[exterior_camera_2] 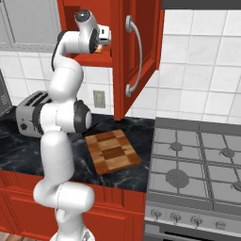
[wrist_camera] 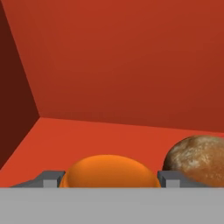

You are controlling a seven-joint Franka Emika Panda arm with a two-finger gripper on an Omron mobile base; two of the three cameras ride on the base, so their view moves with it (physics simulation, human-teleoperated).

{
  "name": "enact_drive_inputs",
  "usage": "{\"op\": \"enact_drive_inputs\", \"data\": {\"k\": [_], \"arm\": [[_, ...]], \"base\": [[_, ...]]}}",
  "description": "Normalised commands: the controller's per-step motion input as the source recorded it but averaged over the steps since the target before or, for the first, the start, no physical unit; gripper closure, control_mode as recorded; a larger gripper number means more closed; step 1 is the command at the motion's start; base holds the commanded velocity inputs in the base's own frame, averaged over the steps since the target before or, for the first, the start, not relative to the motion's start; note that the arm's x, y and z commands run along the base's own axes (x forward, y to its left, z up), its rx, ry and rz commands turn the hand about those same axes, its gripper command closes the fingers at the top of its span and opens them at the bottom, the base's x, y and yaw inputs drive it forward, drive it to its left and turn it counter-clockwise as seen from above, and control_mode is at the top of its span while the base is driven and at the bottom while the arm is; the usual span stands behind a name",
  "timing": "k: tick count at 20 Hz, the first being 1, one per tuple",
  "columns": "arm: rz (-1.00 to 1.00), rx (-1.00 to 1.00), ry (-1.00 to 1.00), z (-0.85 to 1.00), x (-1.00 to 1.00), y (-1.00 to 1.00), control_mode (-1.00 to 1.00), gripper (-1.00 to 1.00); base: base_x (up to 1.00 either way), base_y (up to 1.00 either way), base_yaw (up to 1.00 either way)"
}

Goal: Pick the bread, place it on the cutting board, pick the jam, place it on the counter, and close the cabinet.

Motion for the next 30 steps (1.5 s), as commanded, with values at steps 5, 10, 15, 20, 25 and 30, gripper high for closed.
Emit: {"op": "enact_drive_inputs", "data": {"k": [5,10,15,20,25,30], "arm": [[0.00,0.00,-0.05,-0.02,-0.20,0.00,-1.00,1.00],[0.00,0.00,-0.06,-0.02,-0.24,0.00,-1.00,1.00],[0.00,0.00,-0.04,0.00,-0.25,0.00,-1.00,1.00],[0.00,0.00,-0.01,0.00,-0.28,0.00,-1.00,1.00],[0.00,0.00,0.00,0.00,-0.34,0.00,-1.00,1.00],[0.00,0.00,0.00,0.00,-0.40,0.00,-1.00,1.00]], "base": [[0.00,0.00,0.00],[0.00,0.00,0.00],[0.00,0.00,0.00],[0.00,0.00,0.00],[0.00,0.00,0.00],[0.00,0.00,0.00]]}}
